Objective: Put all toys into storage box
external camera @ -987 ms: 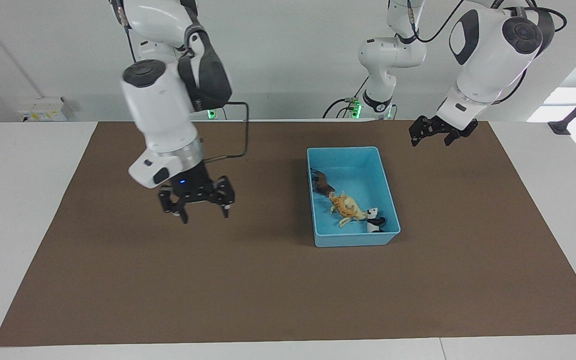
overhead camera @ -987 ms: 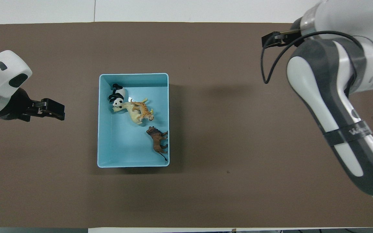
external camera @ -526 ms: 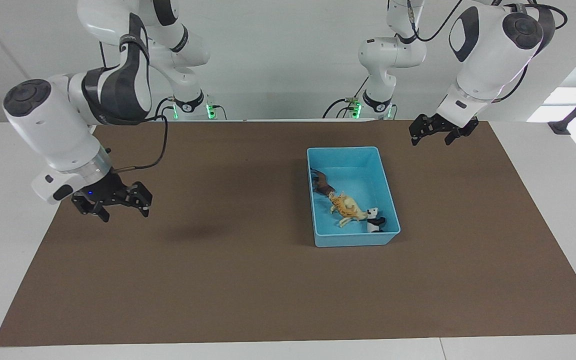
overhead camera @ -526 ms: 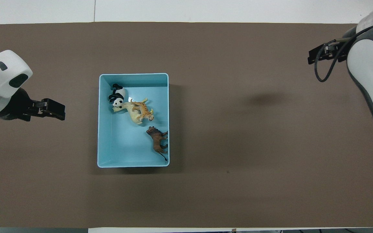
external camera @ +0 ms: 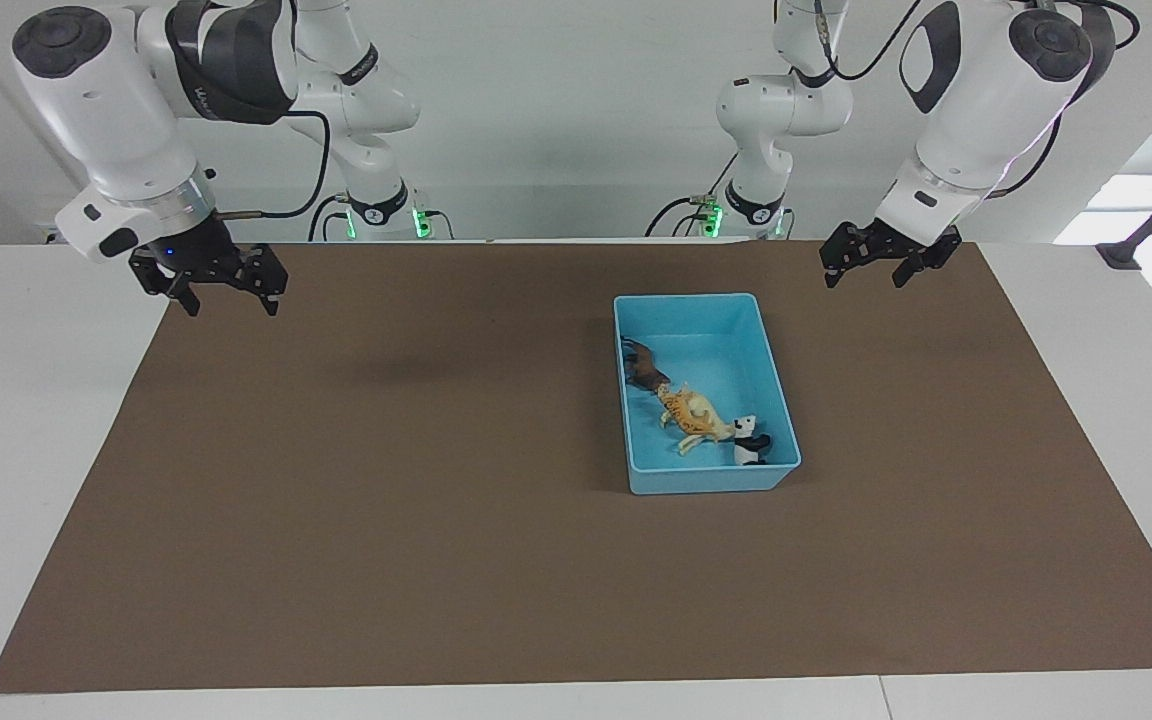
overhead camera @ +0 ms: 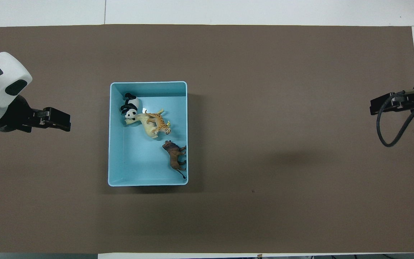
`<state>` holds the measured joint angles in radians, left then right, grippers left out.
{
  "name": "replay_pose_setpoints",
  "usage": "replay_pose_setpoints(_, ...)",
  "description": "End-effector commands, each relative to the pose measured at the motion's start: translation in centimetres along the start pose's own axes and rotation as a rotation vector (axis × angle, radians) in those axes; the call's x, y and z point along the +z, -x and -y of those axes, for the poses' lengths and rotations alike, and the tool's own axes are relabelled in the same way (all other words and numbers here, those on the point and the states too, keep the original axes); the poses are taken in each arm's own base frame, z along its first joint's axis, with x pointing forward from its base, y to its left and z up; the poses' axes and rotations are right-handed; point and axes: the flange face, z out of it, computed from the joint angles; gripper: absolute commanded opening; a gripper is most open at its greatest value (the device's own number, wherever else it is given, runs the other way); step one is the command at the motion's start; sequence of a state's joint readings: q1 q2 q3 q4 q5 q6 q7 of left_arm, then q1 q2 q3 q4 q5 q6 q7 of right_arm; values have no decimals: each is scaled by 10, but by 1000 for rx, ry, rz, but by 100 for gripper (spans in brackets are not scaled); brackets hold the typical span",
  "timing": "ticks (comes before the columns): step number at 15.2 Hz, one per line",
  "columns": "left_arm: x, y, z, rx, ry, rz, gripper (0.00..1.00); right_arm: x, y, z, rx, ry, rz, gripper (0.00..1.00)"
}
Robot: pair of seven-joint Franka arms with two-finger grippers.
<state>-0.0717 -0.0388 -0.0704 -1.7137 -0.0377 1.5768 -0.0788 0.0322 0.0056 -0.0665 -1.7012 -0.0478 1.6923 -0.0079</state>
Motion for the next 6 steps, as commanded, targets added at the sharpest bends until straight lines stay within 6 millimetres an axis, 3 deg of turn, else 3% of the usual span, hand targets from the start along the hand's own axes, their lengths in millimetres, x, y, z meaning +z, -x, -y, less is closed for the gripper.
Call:
replay_pose_setpoints(1, -5, 5, 5, -3, 7, 5, 100, -6, -2, -9, 53, 2, -34, 100)
replay_pose_setpoints(6, -5, 4, 7, -9, 7, 0, 100, -9, 0, -9, 54, -2, -31, 100)
